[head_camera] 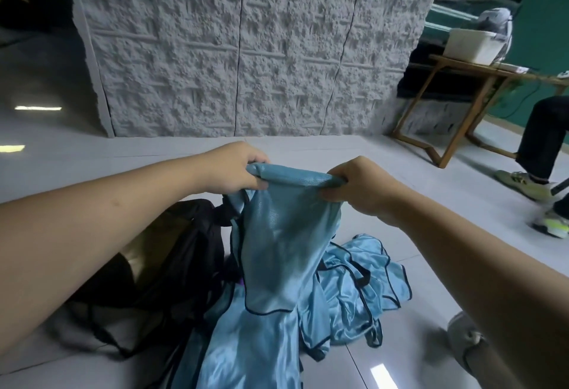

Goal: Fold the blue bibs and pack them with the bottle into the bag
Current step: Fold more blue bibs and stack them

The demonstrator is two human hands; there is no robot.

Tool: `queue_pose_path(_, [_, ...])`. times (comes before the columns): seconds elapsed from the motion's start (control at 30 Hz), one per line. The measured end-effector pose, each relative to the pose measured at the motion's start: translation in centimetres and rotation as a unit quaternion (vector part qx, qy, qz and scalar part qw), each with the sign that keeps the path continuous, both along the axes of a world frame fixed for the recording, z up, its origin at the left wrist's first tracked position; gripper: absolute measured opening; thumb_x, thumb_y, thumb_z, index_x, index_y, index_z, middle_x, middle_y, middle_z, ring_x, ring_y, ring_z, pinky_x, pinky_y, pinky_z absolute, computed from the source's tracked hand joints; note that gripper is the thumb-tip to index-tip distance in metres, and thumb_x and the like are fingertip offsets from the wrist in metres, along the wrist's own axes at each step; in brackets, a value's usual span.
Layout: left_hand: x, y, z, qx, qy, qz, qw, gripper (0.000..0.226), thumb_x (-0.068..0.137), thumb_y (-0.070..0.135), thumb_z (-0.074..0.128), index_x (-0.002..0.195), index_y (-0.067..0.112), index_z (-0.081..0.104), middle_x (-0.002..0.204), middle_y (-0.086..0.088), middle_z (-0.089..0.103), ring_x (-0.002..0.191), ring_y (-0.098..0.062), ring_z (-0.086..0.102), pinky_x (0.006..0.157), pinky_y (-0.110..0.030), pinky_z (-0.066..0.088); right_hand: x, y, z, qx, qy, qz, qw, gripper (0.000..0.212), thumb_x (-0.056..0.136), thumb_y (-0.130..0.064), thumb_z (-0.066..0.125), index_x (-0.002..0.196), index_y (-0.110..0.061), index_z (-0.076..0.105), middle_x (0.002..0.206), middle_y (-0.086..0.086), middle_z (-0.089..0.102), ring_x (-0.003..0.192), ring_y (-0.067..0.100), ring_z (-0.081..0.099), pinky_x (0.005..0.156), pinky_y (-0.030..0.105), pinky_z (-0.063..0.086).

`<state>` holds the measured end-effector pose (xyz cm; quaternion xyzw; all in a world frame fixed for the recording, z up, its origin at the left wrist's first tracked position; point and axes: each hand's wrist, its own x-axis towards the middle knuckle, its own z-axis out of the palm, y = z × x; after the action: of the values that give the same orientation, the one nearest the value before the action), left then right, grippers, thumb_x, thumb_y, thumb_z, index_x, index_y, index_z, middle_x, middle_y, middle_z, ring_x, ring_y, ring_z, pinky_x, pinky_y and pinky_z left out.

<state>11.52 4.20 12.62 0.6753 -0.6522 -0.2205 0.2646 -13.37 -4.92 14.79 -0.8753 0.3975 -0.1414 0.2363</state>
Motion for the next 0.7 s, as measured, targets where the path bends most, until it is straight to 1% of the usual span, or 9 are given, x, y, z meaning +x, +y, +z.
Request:
queue_pose_path(0.1, [0.4,1.2,-1.6,0.033,0.052,-0.007,0.998,0.015,0.086,0.011,0.08,0.084,0.025,0.076,0.082,0.001,0.074,0.075,-0.008,0.063,0.075,-0.028,0.047,-0.4,0.9,-1.4,0.05,0.018,0.04,0.998,0.026,0.086,-0.016,0.08,0.063,-0.019,0.068,0.06,-0.007,0.06,0.055,0.007,0.05,0.054,0.02,0.043])
queue_pose_path(0.2, [0.1,3.0,-2.9,0.127,0.136,-0.033,0.982,0.021,0.089,0.001,0.075,0.091,0.021,0.078,0.09,0.001,0.079,0.086,-0.012,0.073,0.075,-0.024,0.053,-0.8,1.7,-3.1,0.152,0.019,0.087,0.984,0.013,0.089,-0.011,0.077,0.084,0.0,0.072,0.083,0.018,0.073,0.075,0.02,0.067,0.073,0.036,0.062])
queue_pose_path(0.3, [0.1,4.5,-5.1,0.247,0.244,-0.047,0.937,0.023,0.092,-0.007,0.066,0.104,0.01,0.076,0.102,-0.009,0.079,0.091,-0.023,0.076,0.078,-0.031,0.059,-1.6,2.3,-5.3,0.31,0.027,0.119,0.943,0.011,0.094,-0.003,0.069,0.101,0.005,0.071,0.102,0.026,0.075,0.089,0.033,0.072,0.08,0.041,0.062])
queue_pose_path(0.37, [0.0,5.0,-7.7,0.299,0.267,-0.05,0.915,0.024,0.092,-0.006,0.066,0.109,0.007,0.076,0.11,-0.016,0.077,0.097,-0.028,0.075,0.086,-0.036,0.058,-1.8,2.7,-7.5,0.385,0.051,0.121,0.914,0.011,0.096,-0.001,0.065,0.104,0.003,0.071,0.105,0.025,0.075,0.092,0.034,0.074,0.078,0.04,0.062])
queue_pose_path(0.43, [-0.4,5.0,-11.2,0.328,0.269,-0.023,0.905,0.028,0.091,-0.006,0.066,0.116,0.005,0.074,0.114,-0.019,0.076,0.104,-0.032,0.074,0.093,-0.042,0.057,-1.5,3.0,-10.6,0.397,0.081,0.113,0.907,0.009,0.096,0.001,0.064,0.099,0.001,0.072,0.098,0.021,0.076,0.088,0.032,0.074,0.077,0.042,0.064])
queue_pose_path(0.5, [-0.6,4.8,-15.5,0.342,0.242,0.022,0.908,0.026,0.091,-0.005,0.068,0.113,0.006,0.075,0.11,-0.018,0.077,0.105,-0.035,0.074,0.097,-0.049,0.057,-0.7,3.2,-14.7,0.377,0.107,0.079,0.917,0.012,0.094,0.005,0.063,0.092,-0.002,0.072,0.089,0.019,0.074,0.081,0.032,0.073,0.079,0.049,0.064])
queue_pose_path(0.57, [-0.6,4.5,-19.4,0.333,0.215,0.059,0.916,0.02,0.087,0.0,0.073,0.105,0.007,0.077,0.104,-0.017,0.078,0.102,-0.034,0.075,0.097,-0.05,0.058,0.0,3.0,-18.7,0.34,0.124,0.021,0.932,0.017,0.092,0.006,0.061,0.089,-0.008,0.071,0.086,0.015,0.072,0.074,0.028,0.071,0.071,0.044,0.065])
queue_pose_path(0.63, [-0.6,3.9,-22.6,0.313,0.177,0.086,0.929,0.011,0.084,0.006,0.078,0.095,0.009,0.078,0.092,-0.013,0.079,0.089,-0.027,0.074,0.087,-0.041,0.06,0.9,2.7,-22.2,0.301,0.146,-0.015,0.942,0.018,0.093,0.003,0.058,0.097,-0.01,0.071,0.09,0.011,0.069,0.075,0.027,0.071,0.061,0.034,0.063])
queue_pose_path(0.7, [-0.9,3.2,-24.7,0.3,0.109,0.089,0.943,0.008,0.082,0.012,0.083,0.082,0.014,0.075,0.075,-0.002,0.073,0.074,-0.019,0.067,0.069,-0.027,0.053,1.5,2.3,-24.9,0.266,0.183,-0.023,0.946,0.019,0.095,-0.004,0.058,0.107,-0.008,0.071,0.1,0.013,0.069,0.086,0.031,0.073,0.069,0.037,0.065])
